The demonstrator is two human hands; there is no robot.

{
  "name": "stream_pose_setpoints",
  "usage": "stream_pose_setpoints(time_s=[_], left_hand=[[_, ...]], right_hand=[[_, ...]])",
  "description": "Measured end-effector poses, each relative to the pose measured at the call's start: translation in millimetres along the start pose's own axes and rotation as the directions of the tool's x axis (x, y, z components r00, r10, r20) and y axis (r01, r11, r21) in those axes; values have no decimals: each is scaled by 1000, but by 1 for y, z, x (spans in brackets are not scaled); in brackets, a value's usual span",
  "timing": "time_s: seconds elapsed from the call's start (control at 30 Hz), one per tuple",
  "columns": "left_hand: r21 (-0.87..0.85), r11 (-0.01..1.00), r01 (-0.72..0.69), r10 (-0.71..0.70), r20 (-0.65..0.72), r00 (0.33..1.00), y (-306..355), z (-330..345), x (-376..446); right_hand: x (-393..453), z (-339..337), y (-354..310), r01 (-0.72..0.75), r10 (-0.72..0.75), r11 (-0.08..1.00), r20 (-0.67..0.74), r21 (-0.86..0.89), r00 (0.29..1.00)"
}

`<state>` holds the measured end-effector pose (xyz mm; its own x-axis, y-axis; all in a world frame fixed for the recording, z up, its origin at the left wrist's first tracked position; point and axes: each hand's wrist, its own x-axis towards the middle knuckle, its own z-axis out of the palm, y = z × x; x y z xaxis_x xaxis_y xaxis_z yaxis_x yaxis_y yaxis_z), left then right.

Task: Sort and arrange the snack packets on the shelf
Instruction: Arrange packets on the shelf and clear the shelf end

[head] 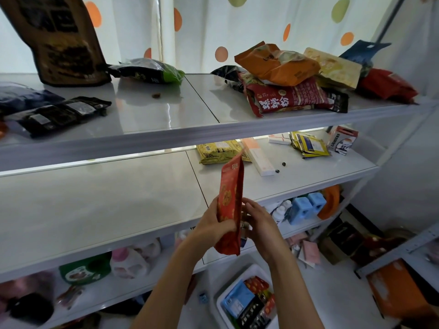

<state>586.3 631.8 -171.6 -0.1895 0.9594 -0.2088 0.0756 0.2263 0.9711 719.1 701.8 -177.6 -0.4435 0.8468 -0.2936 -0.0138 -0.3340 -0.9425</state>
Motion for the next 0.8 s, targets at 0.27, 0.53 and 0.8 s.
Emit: stream_pose_setpoints(time_s=[0.27, 0.53, 0.8], left_hand=[[-195, 980, 24, -36, -59, 998, 5, 1, 4], [105, 975, -198, 223, -362, 905, -3, -5, 15], [-21, 945, -327, 301, -339, 891, 34, 1, 2]], right_hand=[[0, -11, 3, 61, -55, 997, -124, 44, 991], [0, -13, -8, 150, -113, 978, -231, 148, 966], [-8, -5, -44, 318, -244, 931, -344, 178, 907]])
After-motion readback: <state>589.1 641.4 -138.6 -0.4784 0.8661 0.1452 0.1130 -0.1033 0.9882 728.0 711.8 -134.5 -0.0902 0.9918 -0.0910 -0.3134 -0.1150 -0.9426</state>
